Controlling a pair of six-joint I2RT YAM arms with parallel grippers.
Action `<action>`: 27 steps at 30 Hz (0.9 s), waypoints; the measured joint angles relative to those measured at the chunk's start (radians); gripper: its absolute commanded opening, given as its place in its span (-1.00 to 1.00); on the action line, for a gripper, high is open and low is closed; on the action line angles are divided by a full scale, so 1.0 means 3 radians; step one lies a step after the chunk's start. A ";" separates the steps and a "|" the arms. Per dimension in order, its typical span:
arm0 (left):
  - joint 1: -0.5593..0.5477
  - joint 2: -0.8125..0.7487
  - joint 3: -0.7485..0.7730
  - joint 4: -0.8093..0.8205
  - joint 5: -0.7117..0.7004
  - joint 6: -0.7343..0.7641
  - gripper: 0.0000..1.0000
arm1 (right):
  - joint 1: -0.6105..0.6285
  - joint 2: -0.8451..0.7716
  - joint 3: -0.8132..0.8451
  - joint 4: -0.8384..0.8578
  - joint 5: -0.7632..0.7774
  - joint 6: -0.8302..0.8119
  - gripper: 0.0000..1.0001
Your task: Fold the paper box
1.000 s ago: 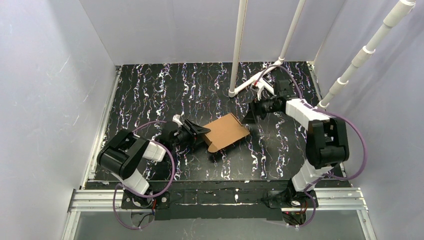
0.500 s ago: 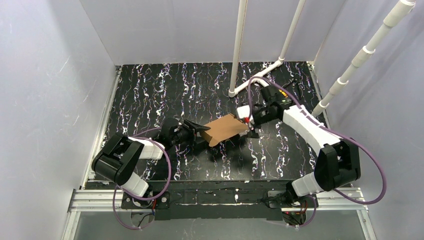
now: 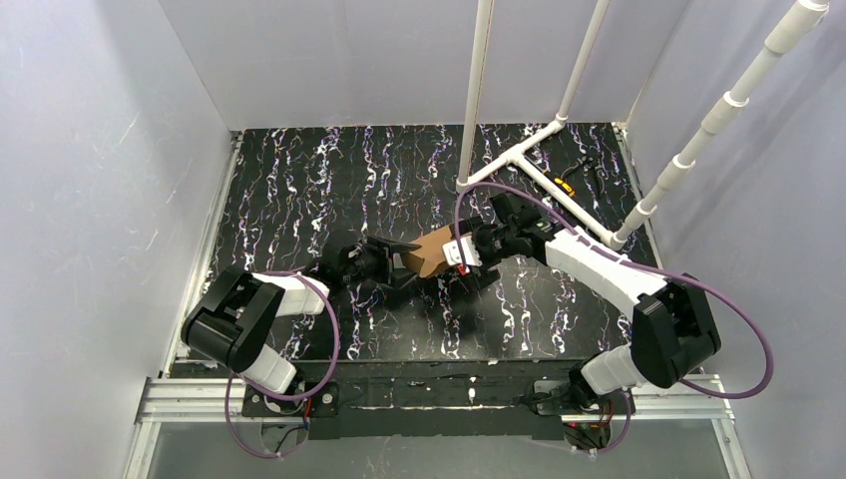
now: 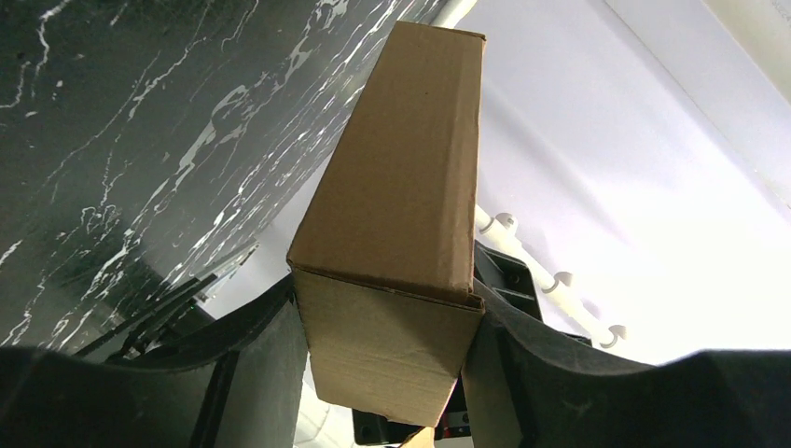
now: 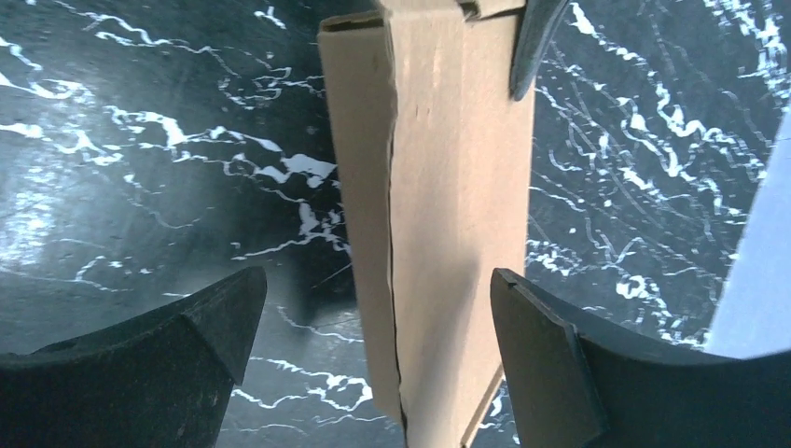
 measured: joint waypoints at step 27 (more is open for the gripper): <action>0.0028 -0.0008 0.0195 -0.0032 0.0034 -0.0127 0.29 | 0.0280 0.0003 -0.0323 0.1244 0.0838 0.0350 0.14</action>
